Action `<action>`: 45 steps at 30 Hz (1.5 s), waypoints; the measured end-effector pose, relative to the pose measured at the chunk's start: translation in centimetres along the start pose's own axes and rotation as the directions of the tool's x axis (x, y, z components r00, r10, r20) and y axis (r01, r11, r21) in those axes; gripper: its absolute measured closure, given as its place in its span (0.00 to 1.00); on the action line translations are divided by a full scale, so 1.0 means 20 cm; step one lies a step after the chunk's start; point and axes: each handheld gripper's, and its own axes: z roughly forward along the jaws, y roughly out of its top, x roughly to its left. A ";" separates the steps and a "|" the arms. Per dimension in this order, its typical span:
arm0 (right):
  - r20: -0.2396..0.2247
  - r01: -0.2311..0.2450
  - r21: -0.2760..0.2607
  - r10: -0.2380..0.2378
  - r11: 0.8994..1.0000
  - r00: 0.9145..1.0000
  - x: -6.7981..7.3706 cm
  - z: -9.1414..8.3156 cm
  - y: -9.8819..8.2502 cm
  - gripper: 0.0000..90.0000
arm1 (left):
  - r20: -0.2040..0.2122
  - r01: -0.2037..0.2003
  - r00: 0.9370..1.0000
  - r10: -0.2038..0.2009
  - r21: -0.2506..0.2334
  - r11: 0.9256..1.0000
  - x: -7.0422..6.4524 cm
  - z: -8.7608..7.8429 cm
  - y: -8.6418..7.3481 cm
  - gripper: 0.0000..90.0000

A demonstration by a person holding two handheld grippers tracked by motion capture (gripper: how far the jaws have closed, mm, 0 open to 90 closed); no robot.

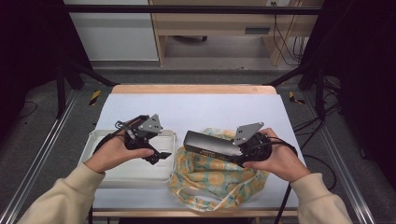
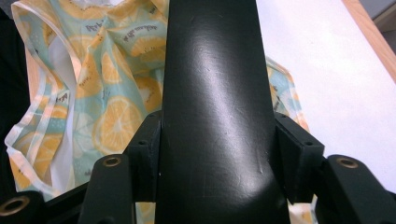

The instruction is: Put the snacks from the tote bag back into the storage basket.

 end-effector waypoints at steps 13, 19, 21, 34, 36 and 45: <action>-0.077 0.054 0.017 -0.053 0.998 0.996 0.05 0.08 0.13 0.48 | 0.048 -0.113 0.993 0.109 0.087 0.990 -0.05 -0.05 0.07 0.07; -0.091 0.079 0.037 -0.075 0.996 0.993 0.07 0.10 0.16 0.48 | 0.062 -0.144 0.989 0.138 0.114 0.983 -0.07 -0.07 0.09 0.08; -0.091 0.082 0.033 -0.079 0.996 0.993 0.07 0.10 0.18 0.48 | 0.072 -0.164 0.985 0.156 0.127 0.978 -0.08 -0.08 0.11 0.08; -0.143 0.130 0.004 -0.128 0.991 0.981 0.12 0.12 0.29 0.48 | 0.125 -0.227 0.971 0.205 0.198 0.953 -0.09 -0.01 0.13 0.17; -0.150 0.134 0.003 -0.132 0.991 0.980 0.13 0.12 0.30 0.48 | 0.133 -0.248 0.966 0.223 0.212 0.945 -0.09 0.00 0.13 0.19; -0.176 0.151 -0.007 -0.150 0.988 0.973 0.15 0.13 0.34 0.48 | 0.190 -0.299 0.948 0.255 0.265 0.917 -0.10 0.06 0.12 0.28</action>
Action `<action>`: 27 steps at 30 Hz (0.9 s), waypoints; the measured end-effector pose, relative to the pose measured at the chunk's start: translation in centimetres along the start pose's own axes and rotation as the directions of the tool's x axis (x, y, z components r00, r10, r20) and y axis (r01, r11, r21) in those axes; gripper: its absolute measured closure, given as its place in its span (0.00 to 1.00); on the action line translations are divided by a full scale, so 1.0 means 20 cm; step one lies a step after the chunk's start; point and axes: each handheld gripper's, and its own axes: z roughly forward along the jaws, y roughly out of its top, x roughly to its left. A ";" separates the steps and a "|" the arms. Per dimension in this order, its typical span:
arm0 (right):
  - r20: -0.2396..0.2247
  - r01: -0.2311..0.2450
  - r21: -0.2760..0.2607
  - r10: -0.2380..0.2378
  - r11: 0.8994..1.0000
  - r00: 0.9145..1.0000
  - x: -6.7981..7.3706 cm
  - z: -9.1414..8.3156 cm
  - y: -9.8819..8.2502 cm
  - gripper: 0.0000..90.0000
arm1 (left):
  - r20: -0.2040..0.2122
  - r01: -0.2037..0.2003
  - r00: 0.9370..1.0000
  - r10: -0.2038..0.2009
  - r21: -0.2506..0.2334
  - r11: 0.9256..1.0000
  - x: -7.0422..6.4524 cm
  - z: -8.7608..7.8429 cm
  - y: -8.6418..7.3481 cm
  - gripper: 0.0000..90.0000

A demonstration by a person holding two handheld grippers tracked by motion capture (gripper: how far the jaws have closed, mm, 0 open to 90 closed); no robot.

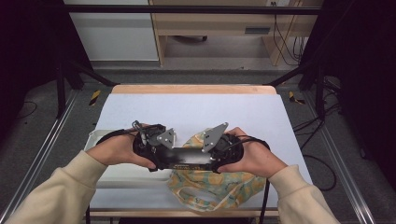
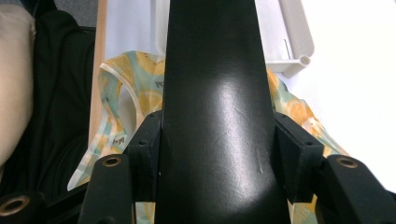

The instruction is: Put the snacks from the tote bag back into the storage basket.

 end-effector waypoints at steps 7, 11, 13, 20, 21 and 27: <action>-0.014 0.016 0.011 -0.016 1.000 1.000 0.00 0.01 0.01 0.48 | 0.019 -0.025 1.000 0.025 0.022 0.999 -0.02 0.02 0.01 0.36; -0.014 0.019 0.015 -0.019 1.000 1.000 0.00 0.00 0.01 0.48 | 0.034 -0.039 0.999 0.037 0.040 0.998 -0.02 0.03 0.02 0.42; -0.013 0.021 0.015 -0.020 1.000 1.000 0.00 0.00 0.01 0.48 | 0.037 -0.037 0.999 0.035 0.042 0.998 -0.02 0.04 0.02 0.45; -0.016 0.027 0.031 -0.026 0.999 1.000 0.00 0.02 0.00 0.47 | 0.026 -0.040 0.999 0.039 0.048 0.998 -0.03 0.06 0.02 0.47; -0.020 0.025 0.032 -0.024 0.999 1.000 0.00 0.02 0.00 0.47 | 0.023 -0.044 0.999 0.043 0.047 0.998 -0.04 0.06 0.02 0.47; 0.023 -0.021 0.012 0.021 1.000 1.000 0.00 0.03 -0.02 0.25 | 0.015 -0.024 1.000 0.023 0.056 0.998 -0.02 0.05 -0.01 0.48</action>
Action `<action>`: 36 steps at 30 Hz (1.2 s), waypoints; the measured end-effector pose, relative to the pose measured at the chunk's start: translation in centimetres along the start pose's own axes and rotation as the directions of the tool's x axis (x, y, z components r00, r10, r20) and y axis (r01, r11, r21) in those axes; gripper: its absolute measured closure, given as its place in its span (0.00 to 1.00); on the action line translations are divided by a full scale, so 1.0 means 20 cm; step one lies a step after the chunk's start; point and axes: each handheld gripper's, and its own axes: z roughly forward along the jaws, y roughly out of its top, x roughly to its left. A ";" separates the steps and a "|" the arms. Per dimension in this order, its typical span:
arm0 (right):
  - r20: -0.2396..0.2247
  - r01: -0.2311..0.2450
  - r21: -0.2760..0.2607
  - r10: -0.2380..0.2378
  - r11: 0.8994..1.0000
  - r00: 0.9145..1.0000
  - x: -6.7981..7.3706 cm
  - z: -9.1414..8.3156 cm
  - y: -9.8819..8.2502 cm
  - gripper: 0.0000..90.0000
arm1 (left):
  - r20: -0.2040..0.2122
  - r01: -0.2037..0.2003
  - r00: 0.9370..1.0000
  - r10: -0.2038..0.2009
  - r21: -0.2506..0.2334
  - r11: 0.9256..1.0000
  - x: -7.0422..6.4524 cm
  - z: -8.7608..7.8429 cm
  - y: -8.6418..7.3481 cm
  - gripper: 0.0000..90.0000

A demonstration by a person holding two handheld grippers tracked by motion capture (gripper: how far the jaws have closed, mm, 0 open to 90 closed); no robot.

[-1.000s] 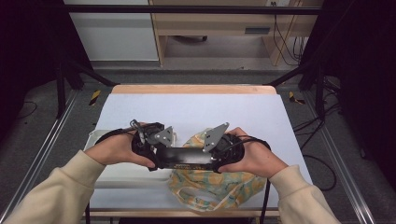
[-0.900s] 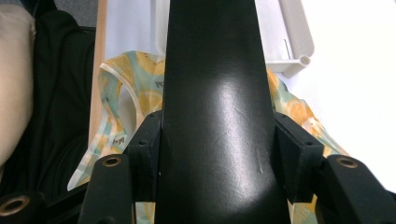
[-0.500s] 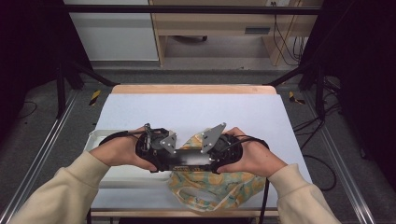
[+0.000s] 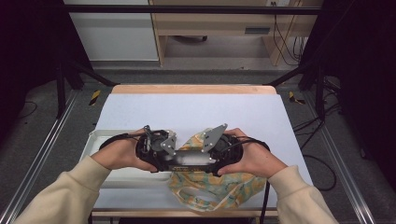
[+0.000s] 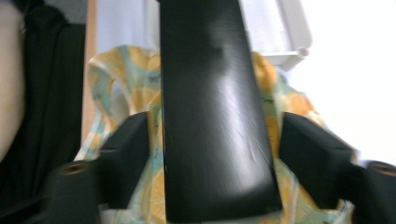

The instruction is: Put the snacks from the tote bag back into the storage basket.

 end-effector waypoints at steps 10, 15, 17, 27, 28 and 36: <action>0.157 -0.242 -0.155 0.266 0.958 0.951 0.02 -0.19 -0.10 0.12 | -0.037 0.072 0.997 -0.074 -0.047 0.996 0.03 -0.12 -0.18 0.48; 0.201 -0.358 -0.248 0.409 0.900 0.890 0.06 -0.24 -0.20 0.11 | -0.055 0.100 0.993 -0.103 -0.051 0.994 0.02 -0.19 -0.25 0.48; 0.215 -0.381 -0.268 0.440 0.885 0.872 0.08 -0.25 -0.22 0.11 | -0.061 0.104 0.992 -0.107 -0.047 0.993 0.02 -0.20 -0.27 0.48; 0.317 -0.492 -0.391 0.616 0.778 0.721 0.07 -0.26 -0.36 0.10 | -0.093 0.130 0.987 -0.134 -0.049 0.990 0.00 -0.26 -0.40 0.48; 0.326 -0.497 -0.396 0.624 0.772 0.710 0.07 -0.25 -0.38 0.10 | -0.094 0.131 0.986 -0.136 -0.050 0.990 0.00 -0.27 -0.41 0.48; 0.375 -0.504 -0.458 0.673 0.733 0.638 0.09 -0.26 -0.52 0.10 | -0.088 0.134 0.986 -0.140 -0.073 0.988 0.08 -0.33 -0.51 0.48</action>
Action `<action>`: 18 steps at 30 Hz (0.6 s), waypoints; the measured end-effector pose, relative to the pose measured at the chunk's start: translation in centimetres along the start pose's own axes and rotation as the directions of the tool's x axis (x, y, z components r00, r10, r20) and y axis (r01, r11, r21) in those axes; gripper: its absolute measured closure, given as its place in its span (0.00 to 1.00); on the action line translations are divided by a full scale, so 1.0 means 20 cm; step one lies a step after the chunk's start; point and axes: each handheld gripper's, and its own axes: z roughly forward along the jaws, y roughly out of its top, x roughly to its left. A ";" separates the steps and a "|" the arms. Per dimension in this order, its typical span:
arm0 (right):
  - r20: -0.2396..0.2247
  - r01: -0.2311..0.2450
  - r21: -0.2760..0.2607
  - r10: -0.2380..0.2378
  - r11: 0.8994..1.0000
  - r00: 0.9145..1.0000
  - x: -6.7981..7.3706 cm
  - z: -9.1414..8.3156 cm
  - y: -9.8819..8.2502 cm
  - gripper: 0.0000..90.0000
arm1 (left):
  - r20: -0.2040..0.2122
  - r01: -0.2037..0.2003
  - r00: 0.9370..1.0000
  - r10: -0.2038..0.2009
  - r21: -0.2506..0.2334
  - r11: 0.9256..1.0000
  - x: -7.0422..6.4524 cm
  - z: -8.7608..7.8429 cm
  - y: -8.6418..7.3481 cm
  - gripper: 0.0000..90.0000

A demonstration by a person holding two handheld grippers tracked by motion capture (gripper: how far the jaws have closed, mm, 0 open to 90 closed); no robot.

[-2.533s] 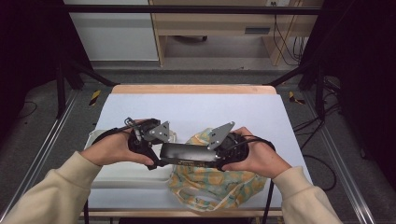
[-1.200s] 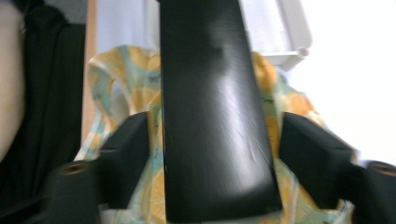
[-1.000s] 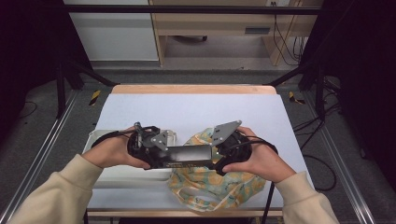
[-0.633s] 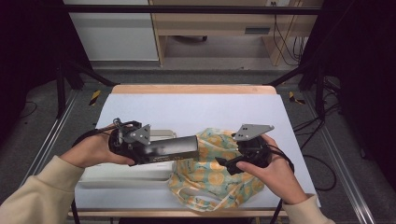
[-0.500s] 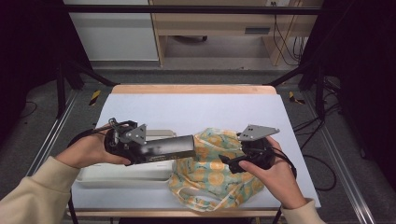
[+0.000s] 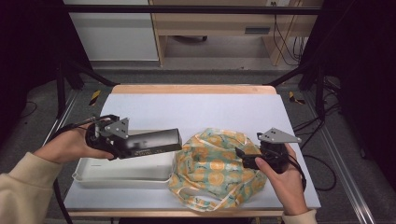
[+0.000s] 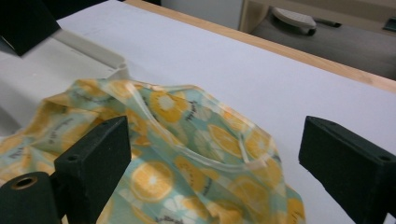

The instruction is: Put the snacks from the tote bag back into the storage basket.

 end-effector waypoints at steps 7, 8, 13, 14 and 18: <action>0.103 -0.033 -0.013 0.034 0.999 0.994 -0.09 -0.06 -0.08 0.10 | 0.004 0.007 1.000 -0.006 -0.038 0.999 0.08 -0.05 -0.10 0.48; 0.116 -0.040 -0.012 0.041 0.999 0.992 -0.10 -0.07 -0.09 0.10 | 0.002 0.006 1.000 -0.006 -0.033 0.999 0.09 -0.05 -0.11 0.48; 0.168 -0.095 -0.017 0.097 0.995 0.981 -0.16 -0.12 -0.17 0.10 | -0.015 -0.001 1.000 0.001 -0.015 1.000 0.10 -0.07 -0.15 0.48; 0.172 -0.098 -0.017 0.100 0.995 0.980 -0.17 -0.13 -0.18 0.10 | -0.021 0.001 1.000 -0.001 -0.013 1.000 0.10 -0.08 -0.16 0.48; 0.210 -0.109 0.002 0.106 0.994 0.972 -0.19 -0.12 -0.24 0.10 | -0.026 0.004 1.000 -0.003 0.006 1.000 0.07 -0.08 -0.19 0.48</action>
